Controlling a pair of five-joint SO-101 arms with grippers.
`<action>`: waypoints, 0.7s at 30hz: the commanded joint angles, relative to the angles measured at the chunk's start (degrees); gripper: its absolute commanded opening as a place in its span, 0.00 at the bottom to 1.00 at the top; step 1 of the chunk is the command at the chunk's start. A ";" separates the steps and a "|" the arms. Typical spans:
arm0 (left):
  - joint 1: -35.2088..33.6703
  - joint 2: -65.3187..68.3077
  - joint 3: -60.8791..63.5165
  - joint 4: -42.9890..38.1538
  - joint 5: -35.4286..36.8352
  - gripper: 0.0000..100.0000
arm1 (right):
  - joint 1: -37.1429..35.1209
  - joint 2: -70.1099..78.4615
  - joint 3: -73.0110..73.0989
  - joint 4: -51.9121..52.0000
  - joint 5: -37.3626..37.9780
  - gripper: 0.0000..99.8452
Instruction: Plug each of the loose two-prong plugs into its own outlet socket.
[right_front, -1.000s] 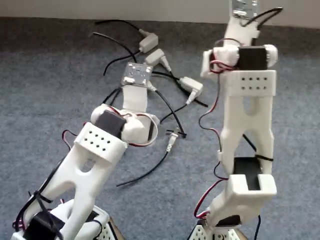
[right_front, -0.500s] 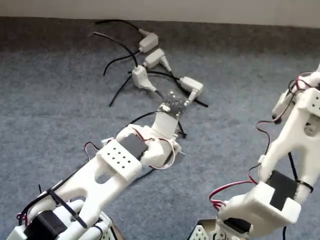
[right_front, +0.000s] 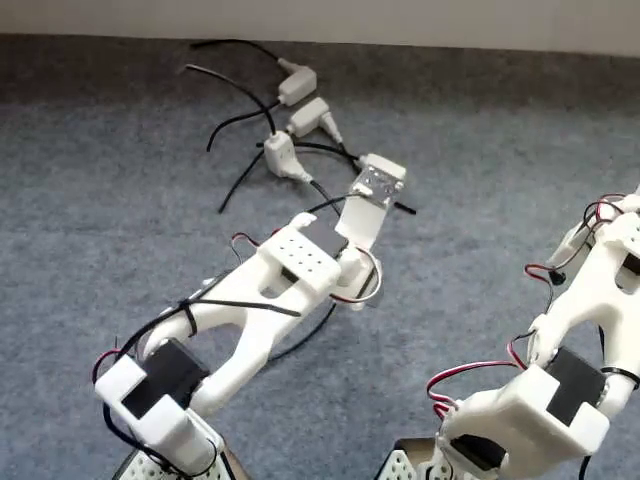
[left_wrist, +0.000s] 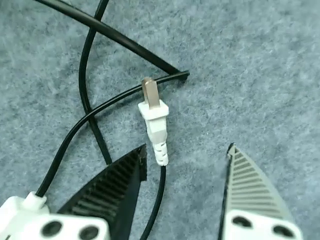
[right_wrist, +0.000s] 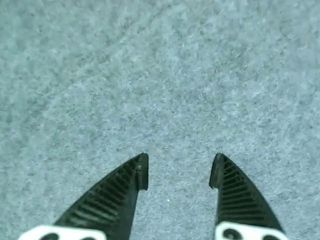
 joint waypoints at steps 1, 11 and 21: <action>-0.92 2.77 -4.97 0.44 0.88 0.25 | 0.66 -2.95 1.89 -2.51 0.79 0.21; -5.41 14.46 -12.97 0.44 1.23 0.25 | 0.66 -2.95 3.21 -3.65 0.79 0.21; -4.09 14.20 -15.52 7.74 -2.29 0.16 | 0.48 -2.95 2.95 -3.65 0.79 0.21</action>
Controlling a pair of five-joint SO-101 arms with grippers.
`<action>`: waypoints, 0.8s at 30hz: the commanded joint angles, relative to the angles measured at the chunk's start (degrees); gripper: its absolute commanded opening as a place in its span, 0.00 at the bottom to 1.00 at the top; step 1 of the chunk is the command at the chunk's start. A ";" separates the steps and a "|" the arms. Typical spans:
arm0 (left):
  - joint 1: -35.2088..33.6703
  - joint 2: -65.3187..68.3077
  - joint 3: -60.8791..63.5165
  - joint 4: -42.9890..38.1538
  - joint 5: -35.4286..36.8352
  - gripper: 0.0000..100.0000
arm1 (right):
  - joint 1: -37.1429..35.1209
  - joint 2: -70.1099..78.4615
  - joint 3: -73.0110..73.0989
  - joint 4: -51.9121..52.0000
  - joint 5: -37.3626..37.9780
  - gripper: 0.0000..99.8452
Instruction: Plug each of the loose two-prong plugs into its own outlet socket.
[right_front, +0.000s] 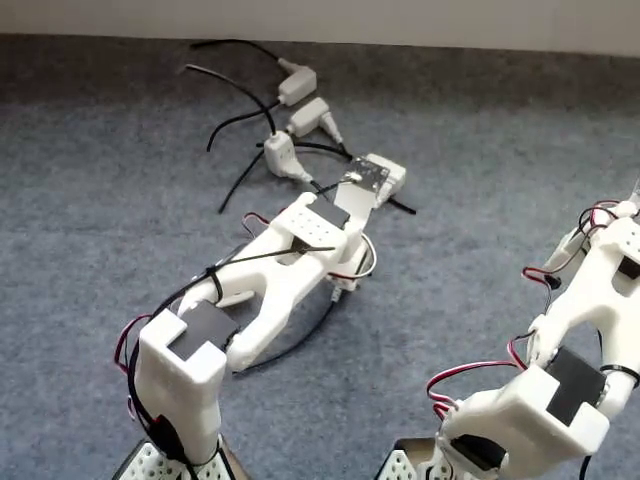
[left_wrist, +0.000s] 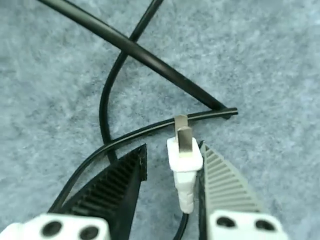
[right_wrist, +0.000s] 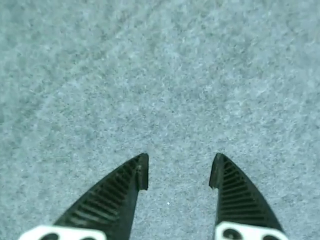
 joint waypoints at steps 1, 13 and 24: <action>1.01 -1.89 -3.03 4.84 -3.78 0.16 | 0.22 -2.95 -0.57 -0.75 0.79 0.21; 1.89 2.51 -3.12 2.46 -4.13 0.15 | 0.04 -2.95 -0.40 -0.75 0.70 0.21; 2.15 -0.22 -2.68 2.11 -4.04 0.14 | 0.40 -2.95 -0.31 -0.48 0.79 0.21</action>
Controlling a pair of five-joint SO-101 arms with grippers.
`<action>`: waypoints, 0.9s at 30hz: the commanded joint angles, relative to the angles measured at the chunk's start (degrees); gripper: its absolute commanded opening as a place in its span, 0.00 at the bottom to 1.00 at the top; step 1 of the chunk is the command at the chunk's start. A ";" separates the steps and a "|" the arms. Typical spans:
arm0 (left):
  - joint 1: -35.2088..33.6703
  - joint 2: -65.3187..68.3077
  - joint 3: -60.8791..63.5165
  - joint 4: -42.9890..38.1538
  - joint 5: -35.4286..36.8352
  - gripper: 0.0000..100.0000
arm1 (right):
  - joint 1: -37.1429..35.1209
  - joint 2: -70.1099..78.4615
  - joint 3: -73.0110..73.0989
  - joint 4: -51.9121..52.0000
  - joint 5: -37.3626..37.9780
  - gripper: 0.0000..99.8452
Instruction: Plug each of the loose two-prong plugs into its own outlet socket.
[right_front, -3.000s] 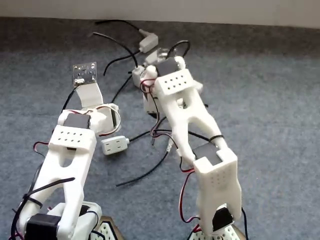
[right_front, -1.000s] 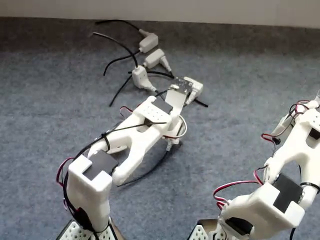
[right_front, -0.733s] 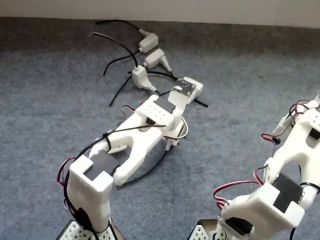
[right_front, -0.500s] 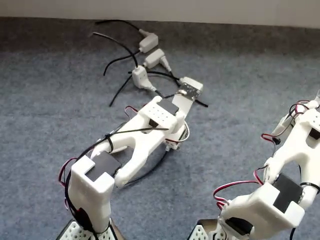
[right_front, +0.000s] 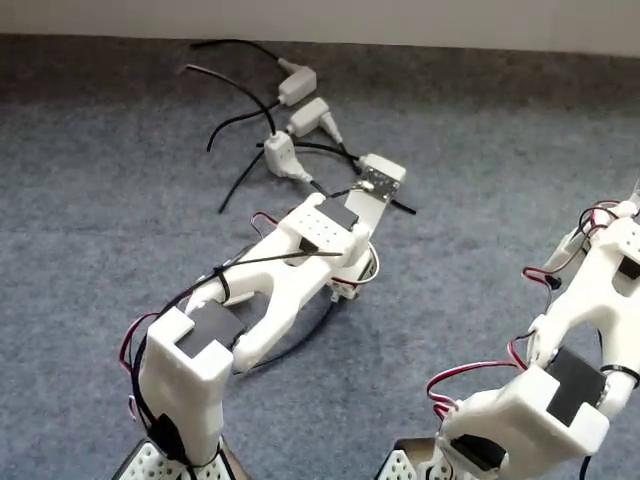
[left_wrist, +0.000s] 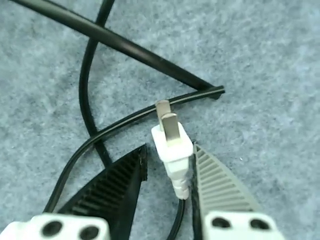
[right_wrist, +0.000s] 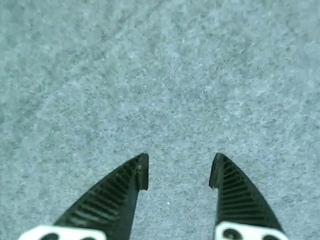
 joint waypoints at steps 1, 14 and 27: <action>0.75 -4.00 -0.75 -1.14 0.09 0.12 | 0.40 -2.95 -0.31 -0.48 0.79 0.21; 3.38 -7.52 2.86 -4.66 -0.26 0.01 | 0.04 -2.95 2.15 -0.75 0.79 0.21; 11.03 -44.70 15.43 0.88 -0.26 0.01 | -0.04 -2.95 2.07 -0.75 0.79 0.21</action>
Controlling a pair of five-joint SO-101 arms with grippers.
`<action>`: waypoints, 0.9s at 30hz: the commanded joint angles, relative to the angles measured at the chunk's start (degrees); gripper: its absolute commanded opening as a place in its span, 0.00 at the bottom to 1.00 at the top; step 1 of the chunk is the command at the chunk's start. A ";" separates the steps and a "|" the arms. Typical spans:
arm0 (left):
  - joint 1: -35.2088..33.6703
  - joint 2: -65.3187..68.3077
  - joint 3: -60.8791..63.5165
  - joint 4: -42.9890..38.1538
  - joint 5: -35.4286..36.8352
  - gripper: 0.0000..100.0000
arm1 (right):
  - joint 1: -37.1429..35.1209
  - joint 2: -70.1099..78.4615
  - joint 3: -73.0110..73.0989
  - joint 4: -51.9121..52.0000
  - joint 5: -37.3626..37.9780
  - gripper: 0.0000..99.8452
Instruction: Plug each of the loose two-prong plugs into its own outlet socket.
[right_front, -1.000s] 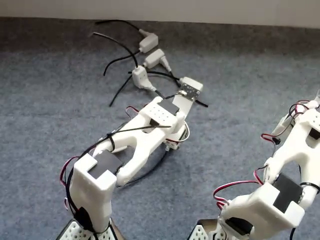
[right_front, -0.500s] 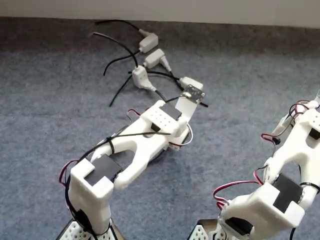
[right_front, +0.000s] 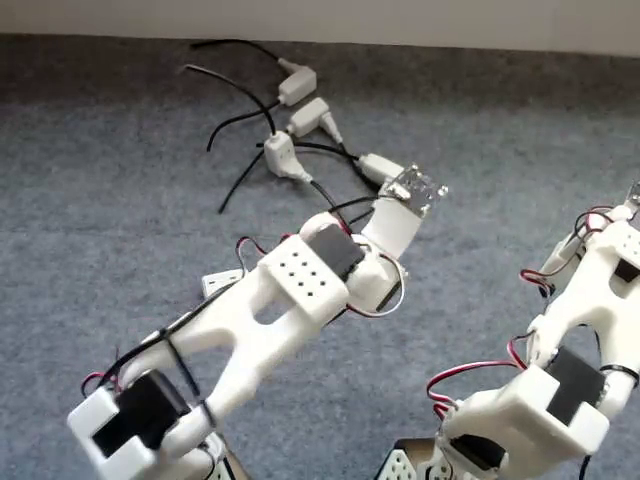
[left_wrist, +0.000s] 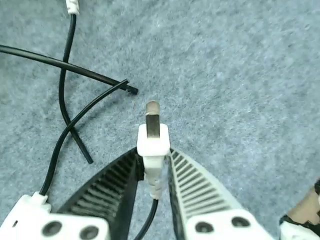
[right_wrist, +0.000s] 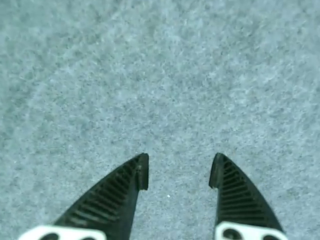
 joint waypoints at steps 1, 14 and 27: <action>0.75 -15.60 7.16 -3.34 -0.26 0.01 | 0.04 -2.95 -0.66 -0.84 0.79 0.21; 0.31 -63.34 57.54 -47.12 0.09 0.01 | -7.08 -3.12 -0.22 -3.47 0.70 0.21; -0.04 -85.58 81.36 -70.77 -0.09 0.01 | -22.29 -5.05 -18.07 10.95 0.62 0.03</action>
